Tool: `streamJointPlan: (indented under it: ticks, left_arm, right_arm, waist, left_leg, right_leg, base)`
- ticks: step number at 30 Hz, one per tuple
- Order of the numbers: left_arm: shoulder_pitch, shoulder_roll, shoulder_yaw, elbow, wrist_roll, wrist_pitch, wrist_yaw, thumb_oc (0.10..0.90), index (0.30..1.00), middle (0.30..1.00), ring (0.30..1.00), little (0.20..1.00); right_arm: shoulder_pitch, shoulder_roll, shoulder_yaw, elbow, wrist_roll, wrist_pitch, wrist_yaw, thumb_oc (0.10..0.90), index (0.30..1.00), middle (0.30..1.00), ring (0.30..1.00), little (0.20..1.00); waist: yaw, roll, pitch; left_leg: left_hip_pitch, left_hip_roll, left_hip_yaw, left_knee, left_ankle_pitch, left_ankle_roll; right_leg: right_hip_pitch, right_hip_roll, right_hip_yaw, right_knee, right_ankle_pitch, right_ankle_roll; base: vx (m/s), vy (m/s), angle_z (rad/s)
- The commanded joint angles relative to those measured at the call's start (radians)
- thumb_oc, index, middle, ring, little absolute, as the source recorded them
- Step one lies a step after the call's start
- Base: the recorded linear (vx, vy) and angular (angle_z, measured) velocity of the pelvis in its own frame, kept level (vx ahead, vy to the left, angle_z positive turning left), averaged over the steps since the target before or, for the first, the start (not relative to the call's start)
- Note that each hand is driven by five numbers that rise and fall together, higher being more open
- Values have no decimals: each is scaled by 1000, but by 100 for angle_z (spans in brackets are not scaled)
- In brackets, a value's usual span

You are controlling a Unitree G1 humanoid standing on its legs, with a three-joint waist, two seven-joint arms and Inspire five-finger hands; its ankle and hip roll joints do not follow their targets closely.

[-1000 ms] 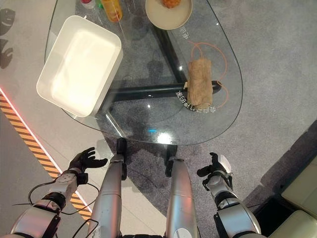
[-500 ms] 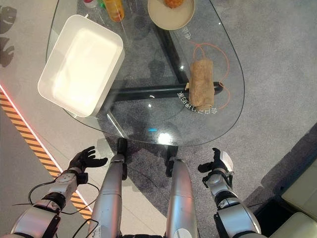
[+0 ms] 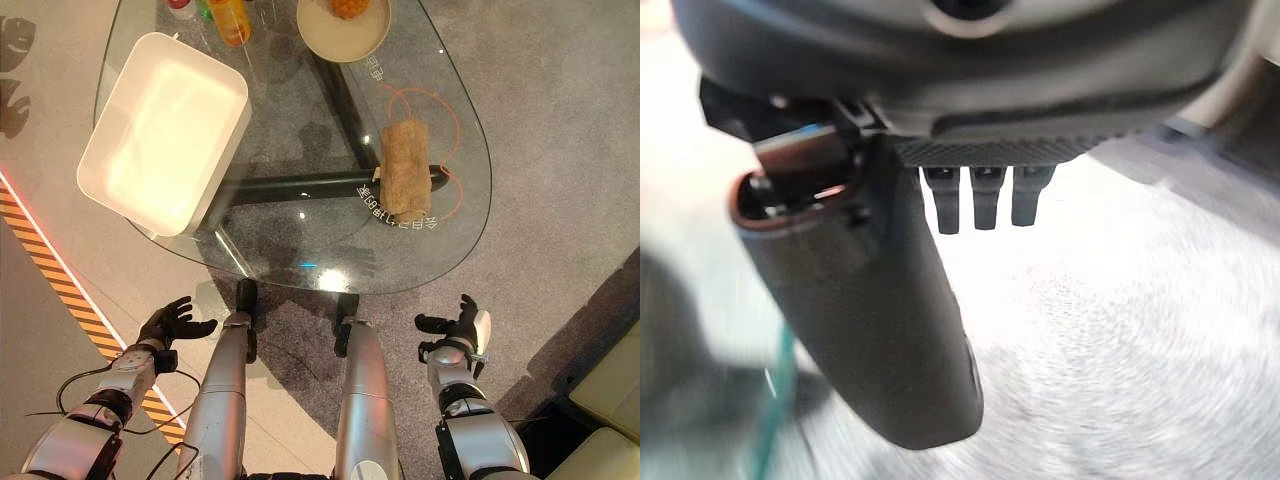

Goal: Wipe the table with a cloth and put it in the basket.

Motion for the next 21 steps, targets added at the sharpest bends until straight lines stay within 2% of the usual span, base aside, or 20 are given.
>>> streamJointPlan:
  ticks: [1,4,8,16,18,21]
  left_arm:
    - [94,18,12,-1,-21,-35,18,800,900,900,900,900]
    - [90,15,2,5,-32,-38,20,800,900,900,900,900]
    - [91,15,-5,-1,-46,-35,28,800,900,900,900,900]
    - [81,27,-19,-8,-71,-30,26,800,900,900,900,900]
    - [76,28,-28,-9,-74,-29,29,800,900,900,900,900]
    - [74,33,-35,-8,-83,-29,26,800,900,900,900,900]
  right_arm:
    - [56,-103,-55,-62,88,-88,-105,800,900,900,900,900]
    - [30,-117,-74,-112,83,-135,-173,800,900,900,900,900]
    - [-2,-137,-75,-224,45,-138,-283,800,900,900,900,900]
    - [-49,-177,-72,-272,22,-166,-360,800,900,900,900,900]
    - [-75,-194,-76,-288,36,-202,-386,800,900,900,900,900]
    - [-92,-210,-69,-319,27,-220,-396,800,900,900,900,900]
  waist:
    - [-7,10,-18]
    - [-8,11,-18]
    - [-11,9,-18]
    - [-12,12,-18]
    - [-11,13,-18]
    - [-12,14,-18]
  left_leg:
    - [1,-42,82,160,-126,100]
    - [10,-44,85,148,-124,103]
    - [15,-46,85,139,-122,103]
    - [19,-43,88,111,-114,102]
    - [22,-44,90,102,-114,101]
    - [25,-47,90,94,-111,102]
  right_leg:
    - [61,30,25,-29,29,-3]
    - [70,26,19,-42,32,0]
    - [73,28,16,-52,36,-2]
    - [73,32,16,-68,40,0]
    - [74,32,13,-72,37,1]
    - [75,31,9,-79,40,2]
  base:
    - [0,0,0]
    - [0,0,0]
    - [0,0,0]
    - [-4,1,0]
    - [0,0,0]
    - [0,0,0]
